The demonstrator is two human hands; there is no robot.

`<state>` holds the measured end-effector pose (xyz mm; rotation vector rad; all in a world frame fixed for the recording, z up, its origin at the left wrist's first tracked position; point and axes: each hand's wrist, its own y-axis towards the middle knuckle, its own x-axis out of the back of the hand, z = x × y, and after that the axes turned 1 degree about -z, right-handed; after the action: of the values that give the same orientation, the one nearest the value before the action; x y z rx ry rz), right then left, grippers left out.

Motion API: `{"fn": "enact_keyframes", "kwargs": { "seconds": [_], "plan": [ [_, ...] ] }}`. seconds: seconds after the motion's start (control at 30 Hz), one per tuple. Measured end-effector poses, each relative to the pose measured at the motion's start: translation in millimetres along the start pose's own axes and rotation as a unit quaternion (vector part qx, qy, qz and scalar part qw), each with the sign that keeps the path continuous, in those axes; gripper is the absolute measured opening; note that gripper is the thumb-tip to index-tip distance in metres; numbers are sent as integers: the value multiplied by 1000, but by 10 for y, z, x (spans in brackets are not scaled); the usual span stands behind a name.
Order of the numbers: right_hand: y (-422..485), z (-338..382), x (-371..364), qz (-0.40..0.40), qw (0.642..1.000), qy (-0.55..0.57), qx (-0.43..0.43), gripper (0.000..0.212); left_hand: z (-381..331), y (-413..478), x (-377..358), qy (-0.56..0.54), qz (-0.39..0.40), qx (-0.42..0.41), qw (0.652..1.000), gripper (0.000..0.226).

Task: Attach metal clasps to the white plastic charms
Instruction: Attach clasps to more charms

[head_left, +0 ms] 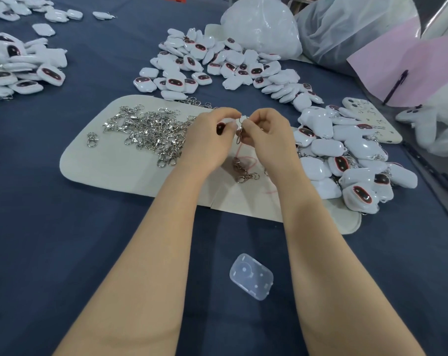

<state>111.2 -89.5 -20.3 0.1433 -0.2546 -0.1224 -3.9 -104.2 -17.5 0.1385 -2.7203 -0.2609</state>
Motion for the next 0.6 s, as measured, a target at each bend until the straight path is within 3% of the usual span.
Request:
{"fn": "enact_keyframes", "kwargs": {
  "seconds": [0.3, 0.4, 0.6],
  "plan": [
    [-1, 56, 16, 49, 999, -19, -3, 9, 43, 18, -19, 26, -40, -15, 999, 11],
    [1, 49, 10, 34, 994, -96, 42, 1, 48, 16, -26, 40, -46, -10, 998, 10],
    [-29, 68, -49, 10, 977, -160, 139, 16, 28, -28, -28, 127, -64, -34, 989, 21]
  ]
}}
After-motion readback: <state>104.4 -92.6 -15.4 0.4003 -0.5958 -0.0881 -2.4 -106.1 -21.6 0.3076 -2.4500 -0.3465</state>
